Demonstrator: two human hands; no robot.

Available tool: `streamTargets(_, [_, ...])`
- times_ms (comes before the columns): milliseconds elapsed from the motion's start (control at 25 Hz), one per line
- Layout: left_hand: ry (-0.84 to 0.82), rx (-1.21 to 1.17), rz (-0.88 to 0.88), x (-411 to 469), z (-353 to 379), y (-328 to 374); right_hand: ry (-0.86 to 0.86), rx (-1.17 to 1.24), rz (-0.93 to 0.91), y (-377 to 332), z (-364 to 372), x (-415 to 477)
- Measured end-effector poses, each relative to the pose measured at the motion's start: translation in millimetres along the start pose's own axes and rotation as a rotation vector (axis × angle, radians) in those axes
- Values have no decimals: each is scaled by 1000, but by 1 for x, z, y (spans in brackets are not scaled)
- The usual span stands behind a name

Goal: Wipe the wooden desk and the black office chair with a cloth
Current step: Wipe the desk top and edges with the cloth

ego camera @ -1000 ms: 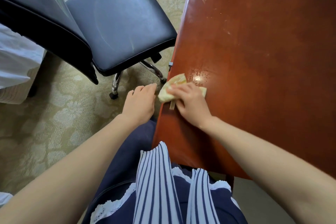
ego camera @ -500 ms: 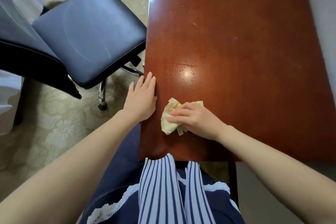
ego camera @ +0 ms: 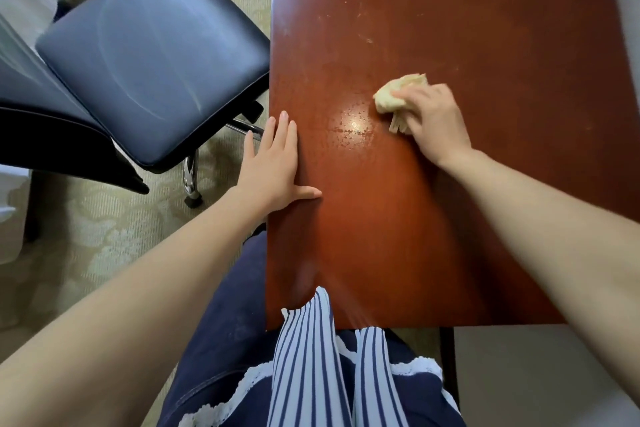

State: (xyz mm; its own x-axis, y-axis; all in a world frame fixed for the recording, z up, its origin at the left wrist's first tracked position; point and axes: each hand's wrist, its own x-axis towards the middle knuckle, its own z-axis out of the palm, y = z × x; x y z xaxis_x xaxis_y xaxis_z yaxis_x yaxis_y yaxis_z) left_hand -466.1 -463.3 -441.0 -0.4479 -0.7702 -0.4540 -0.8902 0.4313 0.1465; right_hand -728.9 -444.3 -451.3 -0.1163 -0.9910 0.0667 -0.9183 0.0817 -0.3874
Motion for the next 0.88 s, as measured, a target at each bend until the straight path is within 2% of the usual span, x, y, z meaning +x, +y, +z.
streamTargets(120, [16, 42, -3, 1, 3, 1, 141, 45, 286, -16, 18, 28])
streamTargets(200, [22, 59, 0, 2, 3, 0, 162, 35, 340, -35, 31, 35])
streamTargets(480, [46, 52, 16, 1, 7, -7, -41, 152, -151, -92, 45, -20])
streamTargets(680, [9, 150, 60, 1, -1, -21, -104, 202, -260, -86, 34, -76])
streamTargets(880, [5, 263, 117, 6, -7, -3, -195, 248, -392, -56, 14, -124])
